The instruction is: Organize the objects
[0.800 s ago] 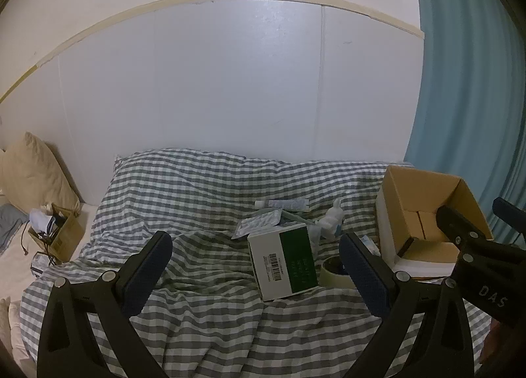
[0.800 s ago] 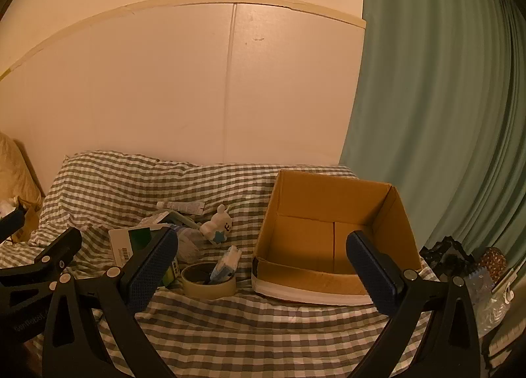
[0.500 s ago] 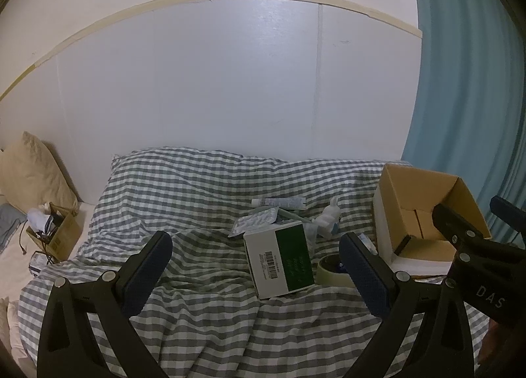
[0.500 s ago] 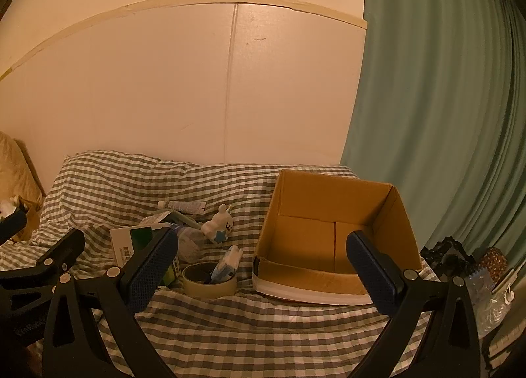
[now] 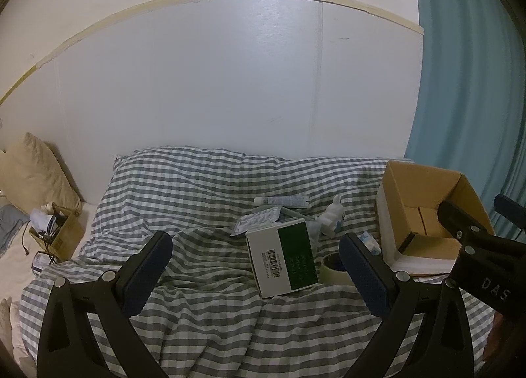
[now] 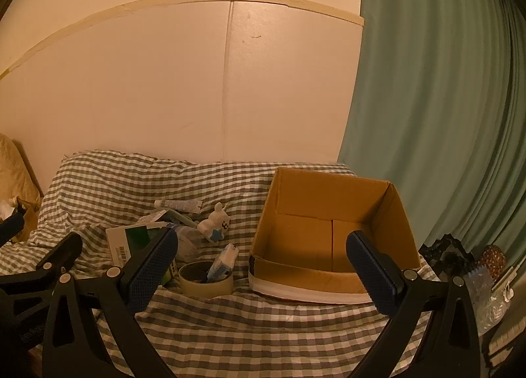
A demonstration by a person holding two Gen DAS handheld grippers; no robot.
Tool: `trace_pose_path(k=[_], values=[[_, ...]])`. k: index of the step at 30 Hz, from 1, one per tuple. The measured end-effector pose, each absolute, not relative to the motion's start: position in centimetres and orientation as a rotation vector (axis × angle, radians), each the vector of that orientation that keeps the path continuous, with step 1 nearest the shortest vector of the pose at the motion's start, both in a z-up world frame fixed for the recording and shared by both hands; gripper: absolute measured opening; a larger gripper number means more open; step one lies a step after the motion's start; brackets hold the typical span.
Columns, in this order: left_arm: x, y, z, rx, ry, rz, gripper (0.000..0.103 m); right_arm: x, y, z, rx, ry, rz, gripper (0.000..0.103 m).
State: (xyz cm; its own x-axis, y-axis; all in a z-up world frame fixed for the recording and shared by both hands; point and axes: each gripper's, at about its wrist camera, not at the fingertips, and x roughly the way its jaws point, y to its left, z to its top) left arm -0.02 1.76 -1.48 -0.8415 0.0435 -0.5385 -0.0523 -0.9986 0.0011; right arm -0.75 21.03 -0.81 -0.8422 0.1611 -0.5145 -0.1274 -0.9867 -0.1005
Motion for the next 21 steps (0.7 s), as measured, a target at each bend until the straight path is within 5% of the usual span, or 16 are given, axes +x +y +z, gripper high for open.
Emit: trace_pose_path(k=[21], values=[[-0.11,1.8,-1.79,-0.879,0.038,2.963,0.103,-1.05,21.95,-1.54,-0.822,-0.092,2.842,0.103]])
